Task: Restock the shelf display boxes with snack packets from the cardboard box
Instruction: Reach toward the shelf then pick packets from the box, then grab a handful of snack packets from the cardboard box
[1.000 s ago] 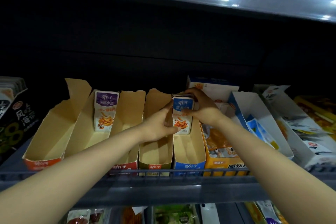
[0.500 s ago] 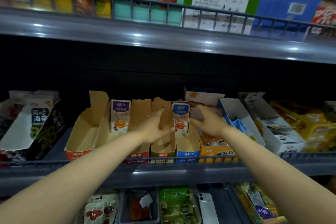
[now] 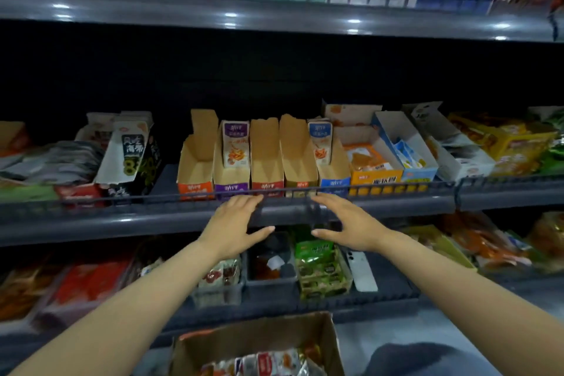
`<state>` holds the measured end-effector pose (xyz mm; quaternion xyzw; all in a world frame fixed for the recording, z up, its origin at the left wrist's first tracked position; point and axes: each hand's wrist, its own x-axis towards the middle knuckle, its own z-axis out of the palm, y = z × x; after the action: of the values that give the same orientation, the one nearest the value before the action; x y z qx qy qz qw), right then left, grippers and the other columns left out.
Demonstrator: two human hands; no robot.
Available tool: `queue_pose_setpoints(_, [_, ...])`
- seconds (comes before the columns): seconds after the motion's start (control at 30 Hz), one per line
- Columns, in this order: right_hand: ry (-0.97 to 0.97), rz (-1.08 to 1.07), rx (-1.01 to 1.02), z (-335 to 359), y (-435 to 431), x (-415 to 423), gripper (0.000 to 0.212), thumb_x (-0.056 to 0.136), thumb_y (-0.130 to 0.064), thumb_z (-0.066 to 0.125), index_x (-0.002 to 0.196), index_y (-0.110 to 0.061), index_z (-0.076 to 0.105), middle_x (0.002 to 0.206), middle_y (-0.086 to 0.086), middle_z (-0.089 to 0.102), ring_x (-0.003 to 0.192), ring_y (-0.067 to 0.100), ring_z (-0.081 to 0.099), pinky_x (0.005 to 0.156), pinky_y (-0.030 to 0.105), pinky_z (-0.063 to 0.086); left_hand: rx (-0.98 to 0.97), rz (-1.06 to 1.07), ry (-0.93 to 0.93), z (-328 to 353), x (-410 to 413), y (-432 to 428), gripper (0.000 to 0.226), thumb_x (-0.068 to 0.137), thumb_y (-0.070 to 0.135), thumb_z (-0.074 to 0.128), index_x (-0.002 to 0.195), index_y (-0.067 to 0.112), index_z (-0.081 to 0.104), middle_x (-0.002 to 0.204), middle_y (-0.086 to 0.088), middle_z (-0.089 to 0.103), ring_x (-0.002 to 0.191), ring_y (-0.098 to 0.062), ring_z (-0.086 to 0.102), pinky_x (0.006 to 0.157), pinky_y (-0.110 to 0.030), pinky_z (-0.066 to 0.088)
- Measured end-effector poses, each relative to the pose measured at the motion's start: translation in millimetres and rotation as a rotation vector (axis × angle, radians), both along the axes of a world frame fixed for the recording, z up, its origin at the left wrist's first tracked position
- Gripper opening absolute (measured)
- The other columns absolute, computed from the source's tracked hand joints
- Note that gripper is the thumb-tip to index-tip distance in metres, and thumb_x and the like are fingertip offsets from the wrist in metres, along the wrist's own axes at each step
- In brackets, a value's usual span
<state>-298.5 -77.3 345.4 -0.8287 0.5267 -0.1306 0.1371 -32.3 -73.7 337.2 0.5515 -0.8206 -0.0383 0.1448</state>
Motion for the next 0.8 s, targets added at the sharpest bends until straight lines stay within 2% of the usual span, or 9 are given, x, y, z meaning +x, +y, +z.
queue_pose_setpoints(0.13, [0.010,-0.017,0.108,-47,25,11,0.076,0.087,-0.050,0.060,0.149,-0.029,0.023,0.157,-0.006,0.019,0.144,0.013,0.019,0.116,0.031,0.023,0.096,-0.006,-0.053,-43,21,28,0.082,0.085,0.070,0.036,0.149,0.021,0.024,0.152,0.001,0.031,0.140,-0.016,0.026,0.114,-0.034,0.026])
queue_pose_setpoints(0.23, [0.053,-0.027,0.175,-85,36,17,0.077,0.087,-0.051,0.058,0.150,-0.027,0.021,0.158,-0.004,0.017,0.144,0.016,0.019,0.116,0.034,0.023,0.187,0.015,-0.085,-79,34,43,0.104,0.070,0.088,0.017,0.149,0.021,0.025,0.151,0.000,0.032,0.139,-0.018,0.027,0.113,-0.035,0.027])
queue_pose_setpoints(0.27, [0.081,-0.025,0.194,-98,38,18,0.077,0.087,-0.053,0.057,0.150,-0.027,0.020,0.158,-0.003,0.017,0.144,0.018,0.019,0.116,0.035,0.023,0.218,0.032,-0.081,-92,37,48,0.104,0.069,0.088,0.018,0.149,0.021,0.025,0.152,0.000,0.031,0.139,-0.019,0.027,0.112,-0.034,0.027])
queue_pose_setpoints(0.4, [0.094,-0.032,0.297,-153,44,23,0.079,0.086,-0.055,0.057,0.150,-0.029,0.019,0.158,-0.004,0.017,0.143,0.019,0.021,0.114,0.036,0.028,0.337,0.077,-0.097,-149,48,63,0.078,0.088,0.067,0.039,0.150,0.022,0.022,0.154,0.000,0.026,0.142,-0.020,0.022,0.113,-0.034,0.026])
queue_pose_setpoints(0.57, [0.088,-0.069,0.466,-223,49,30,0.079,0.087,-0.055,0.056,0.150,-0.029,0.017,0.158,-0.002,0.015,0.145,0.019,0.015,0.116,0.036,0.023,0.515,0.130,-0.185,-211,54,67,0.078,0.089,0.065,0.038,0.150,0.021,0.020,0.154,-0.004,0.025,0.141,-0.023,0.024,0.112,-0.038,0.027])
queue_pose_setpoints(0.73, [0.041,-0.094,0.590,-285,51,36,0.076,0.087,-0.046,0.061,0.148,-0.019,0.025,0.153,0.004,0.026,0.139,0.022,0.029,0.112,0.029,0.023,0.670,0.141,-0.215,-266,53,66,0.078,0.089,0.065,0.039,0.150,0.020,0.019,0.157,-0.003,0.020,0.142,-0.024,0.022,0.113,-0.039,0.027])
queue_pose_setpoints(0.8, [0.033,-0.116,0.651,-310,51,37,0.076,0.086,-0.049,0.062,0.147,-0.019,0.028,0.151,0.004,0.029,0.137,0.022,0.032,0.114,0.033,0.027,0.706,0.153,-0.225,-285,51,66,0.076,0.090,0.063,0.040,0.150,0.019,0.021,0.156,-0.005,0.021,0.142,-0.024,0.021,0.112,-0.038,0.028])
